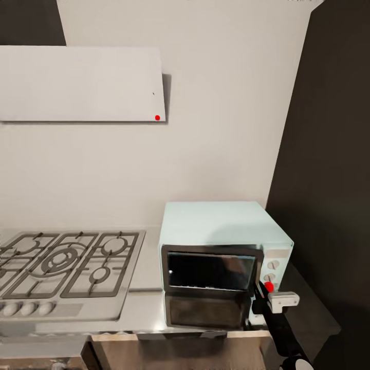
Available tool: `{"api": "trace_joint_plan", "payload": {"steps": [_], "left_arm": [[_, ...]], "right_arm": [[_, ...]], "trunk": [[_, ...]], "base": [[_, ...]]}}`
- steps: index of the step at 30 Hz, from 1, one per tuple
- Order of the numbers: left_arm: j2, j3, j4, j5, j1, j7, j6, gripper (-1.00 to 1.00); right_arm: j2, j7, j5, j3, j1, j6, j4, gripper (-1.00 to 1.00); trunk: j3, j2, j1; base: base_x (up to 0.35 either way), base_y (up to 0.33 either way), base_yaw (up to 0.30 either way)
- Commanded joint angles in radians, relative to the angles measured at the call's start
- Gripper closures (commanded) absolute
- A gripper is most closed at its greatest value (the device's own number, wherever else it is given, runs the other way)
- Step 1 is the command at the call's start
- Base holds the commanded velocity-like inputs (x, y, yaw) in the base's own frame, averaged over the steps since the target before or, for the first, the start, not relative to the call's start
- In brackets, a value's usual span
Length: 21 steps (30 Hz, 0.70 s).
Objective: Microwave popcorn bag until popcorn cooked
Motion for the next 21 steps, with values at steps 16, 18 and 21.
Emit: {"api": "trace_joint_plan", "payload": {"steps": [16,18,21], "left_arm": [[-0.002,0.006,0.0,0.001,0.0,0.001,-0.001,-1.0],[-0.002,0.006,0.0,0.001,0.0,0.001,-0.001,-1.0],[-0.002,0.006,0.0,0.001,0.0,0.001,-0.001,-1.0]], "right_arm": [[-0.001,0.0,0.003,0.004,0.0,-0.002,0.002,1.0],[-0.001,0.0,0.003,0.004,0.0,-0.002,0.002,1.0],[-0.001,0.0,0.003,0.004,0.0,-0.002,0.001,1.0]], "trunk": [[0.0,0.0,0.0],[0.0,0.0,0.0],[0.0,0.0,0.0]], "base": [[-0.106,0.0,0.0],[-0.007,0.0,0.0],[-0.143,0.0,0.0]]}}
